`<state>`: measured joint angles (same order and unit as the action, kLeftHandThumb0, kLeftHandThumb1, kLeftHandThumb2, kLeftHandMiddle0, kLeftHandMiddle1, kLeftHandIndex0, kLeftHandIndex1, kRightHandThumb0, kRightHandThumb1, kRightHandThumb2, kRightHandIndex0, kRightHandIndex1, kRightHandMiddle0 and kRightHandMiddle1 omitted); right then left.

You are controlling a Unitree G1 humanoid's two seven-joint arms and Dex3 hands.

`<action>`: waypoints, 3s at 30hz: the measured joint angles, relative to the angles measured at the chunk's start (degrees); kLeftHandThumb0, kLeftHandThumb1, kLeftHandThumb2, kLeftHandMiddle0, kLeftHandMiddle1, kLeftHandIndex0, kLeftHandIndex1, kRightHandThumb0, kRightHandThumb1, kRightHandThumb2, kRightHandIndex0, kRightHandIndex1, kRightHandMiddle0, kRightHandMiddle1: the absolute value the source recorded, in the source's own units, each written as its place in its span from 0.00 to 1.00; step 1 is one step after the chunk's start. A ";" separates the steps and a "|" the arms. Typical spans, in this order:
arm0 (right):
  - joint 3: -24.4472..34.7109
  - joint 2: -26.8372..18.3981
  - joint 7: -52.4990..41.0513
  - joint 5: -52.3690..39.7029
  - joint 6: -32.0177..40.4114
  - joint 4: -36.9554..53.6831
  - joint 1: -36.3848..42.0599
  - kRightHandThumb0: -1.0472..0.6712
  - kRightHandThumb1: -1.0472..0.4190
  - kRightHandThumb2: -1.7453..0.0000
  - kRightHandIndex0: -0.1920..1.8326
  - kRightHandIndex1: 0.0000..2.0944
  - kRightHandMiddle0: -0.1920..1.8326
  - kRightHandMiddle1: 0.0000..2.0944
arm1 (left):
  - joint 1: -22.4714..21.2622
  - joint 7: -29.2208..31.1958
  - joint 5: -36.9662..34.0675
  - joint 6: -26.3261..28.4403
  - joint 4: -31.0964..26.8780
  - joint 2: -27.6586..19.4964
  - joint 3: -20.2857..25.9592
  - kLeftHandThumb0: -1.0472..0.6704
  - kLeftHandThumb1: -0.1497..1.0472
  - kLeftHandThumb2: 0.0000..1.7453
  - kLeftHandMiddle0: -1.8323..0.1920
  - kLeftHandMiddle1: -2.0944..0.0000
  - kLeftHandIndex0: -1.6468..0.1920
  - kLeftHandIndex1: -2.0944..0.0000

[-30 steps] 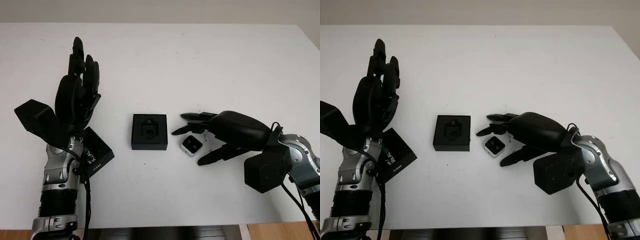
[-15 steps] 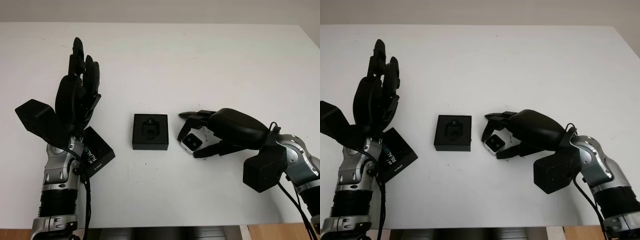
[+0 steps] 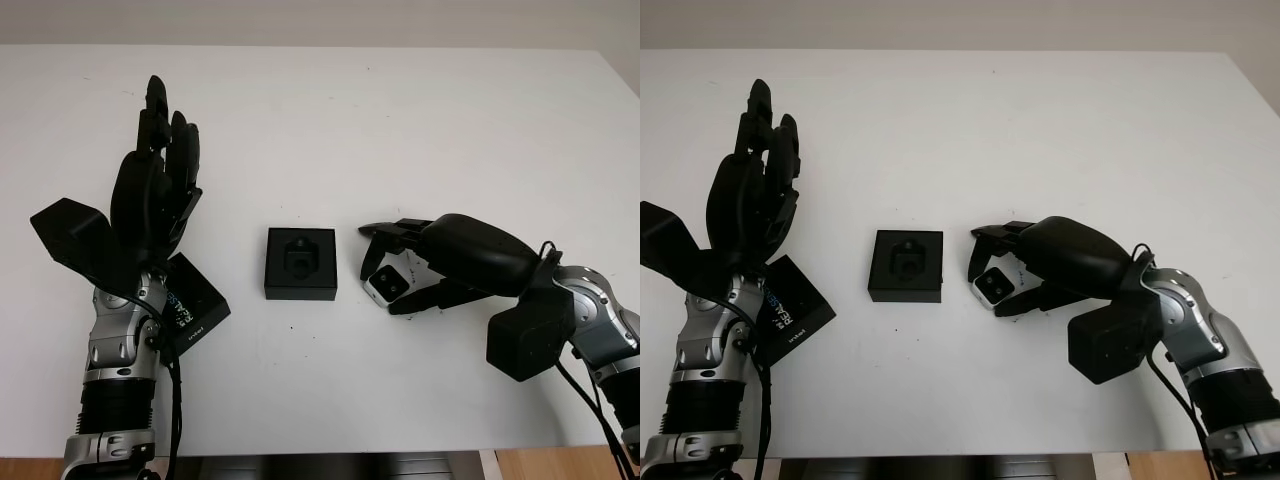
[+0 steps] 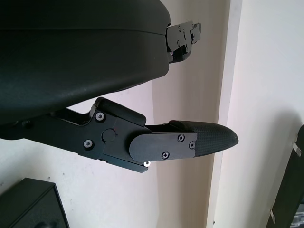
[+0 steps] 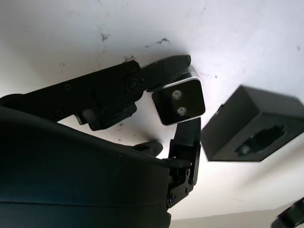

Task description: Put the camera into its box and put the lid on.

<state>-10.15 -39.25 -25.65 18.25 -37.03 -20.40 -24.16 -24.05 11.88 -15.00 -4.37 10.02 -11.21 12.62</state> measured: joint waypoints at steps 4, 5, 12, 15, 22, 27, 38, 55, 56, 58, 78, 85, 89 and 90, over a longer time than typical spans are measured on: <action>1.23 2.80 -3.33 -7.28 8.67 -0.24 0.06 0.44 0.06 0.96 0.22 0.05 0.17 0.83 | 0.01 -0.31 0.06 0.03 -0.02 0.05 -0.01 0.18 1.00 0.25 1.00 1.00 1.00 1.00; 1.68 3.44 -3.72 -8.52 10.63 -0.10 0.07 0.44 0.05 0.96 0.22 0.05 0.17 0.83 | 0.02 -0.50 0.07 0.03 -0.03 0.10 0.00 0.18 1.00 0.25 1.00 1.00 1.00 1.00; 3.88 7.87 -3.87 -13.24 19.53 1.41 0.10 0.40 0.04 0.97 0.21 0.04 0.15 0.87 | 0.19 -0.80 0.38 -0.01 -0.17 0.26 -0.03 0.18 1.00 0.25 1.00 1.00 1.00 1.00; 4.50 9.20 -3.80 -14.69 22.19 2.02 0.11 0.39 0.04 0.97 0.21 0.04 0.16 0.87 | 0.19 -0.97 0.48 -0.17 -0.17 0.34 -0.06 0.18 1.00 0.25 1.00 1.00 1.00 1.00; 5.14 11.53 -3.99 -16.79 25.54 3.37 0.11 0.38 0.03 0.97 0.20 0.03 0.16 0.89 | 0.19 -1.92 0.51 -0.30 -0.16 1.61 -0.06 0.18 1.00 0.23 1.00 1.00 1.00 1.00; 6.45 12.71 -3.99 -18.63 28.56 5.60 0.12 0.36 0.02 0.97 0.21 0.04 0.17 0.89 | 0.19 -2.66 0.84 -0.95 -0.16 2.41 -0.12 0.18 1.00 0.23 1.00 1.00 1.00 1.00; 9.18 17.56 2.72 -22.94 49.69 23.87 0.72 0.37 0.00 0.95 0.21 0.03 0.12 0.98 | 0.19 -2.51 1.04 -1.18 -0.15 2.75 -0.80 0.19 1.00 0.25 1.00 1.00 1.00 1.00; 4.37 23.65 8.10 -21.27 61.59 31.57 -1.67 0.40 0.00 0.96 0.20 0.03 0.14 1.00 | 0.24 -4.18 1.75 -0.72 -1.36 3.60 -1.51 0.19 1.00 0.25 1.00 1.00 1.00 1.00; 4.00 23.73 8.09 -21.01 61.59 31.42 -1.64 0.40 0.00 0.96 0.20 0.03 0.15 1.00 | 0.24 -4.20 1.72 -0.72 -1.36 3.60 -1.51 0.19 1.00 0.24 1.00 1.00 1.00 1.00; 3.51 23.93 8.04 -20.46 61.59 31.18 -1.53 0.39 0.00 0.96 0.20 0.03 0.16 1.00 | 0.24 -4.22 1.60 -0.70 -1.36 3.67 -1.49 0.19 1.00 0.24 1.00 1.00 1.00 1.00; -1.10 22.25 2.00 -15.93 65.03 27.46 -2.00 0.42 0.02 0.97 0.22 0.04 0.17 0.99 | 0.27 -6.15 1.64 -0.56 -2.16 4.64 -1.29 0.19 1.00 0.23 1.00 1.00 1.00 1.00; -2.00 21.77 1.25 -14.09 63.51 26.51 -2.39 0.42 0.04 0.97 0.23 0.05 0.19 0.98 | 0.27 -6.24 1.51 -0.51 -2.35 4.79 -1.26 0.19 1.00 0.22 1.00 1.00 1.00 1.00; -2.34 21.76 1.01 -13.18 62.76 25.50 -2.51 0.40 0.03 0.97 0.24 0.05 0.20 0.98 | 0.27 -6.26 1.35 -0.45 -2.48 5.10 -1.25 0.20 1.00 0.22 1.00 1.00 1.00 1.00; -2.46 21.74 0.98 -12.80 62.66 25.49 -2.53 0.40 0.03 0.97 0.24 0.05 0.20 0.98 | 0.27 -6.25 1.36 -0.33 -2.51 5.15 -1.27 0.19 1.00 0.22 1.00 1.00 1.00 1.00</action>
<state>-12.61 -17.51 -24.67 5.45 25.63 5.09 -26.70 -23.78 5.63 -13.64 -4.70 7.51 -6.06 11.36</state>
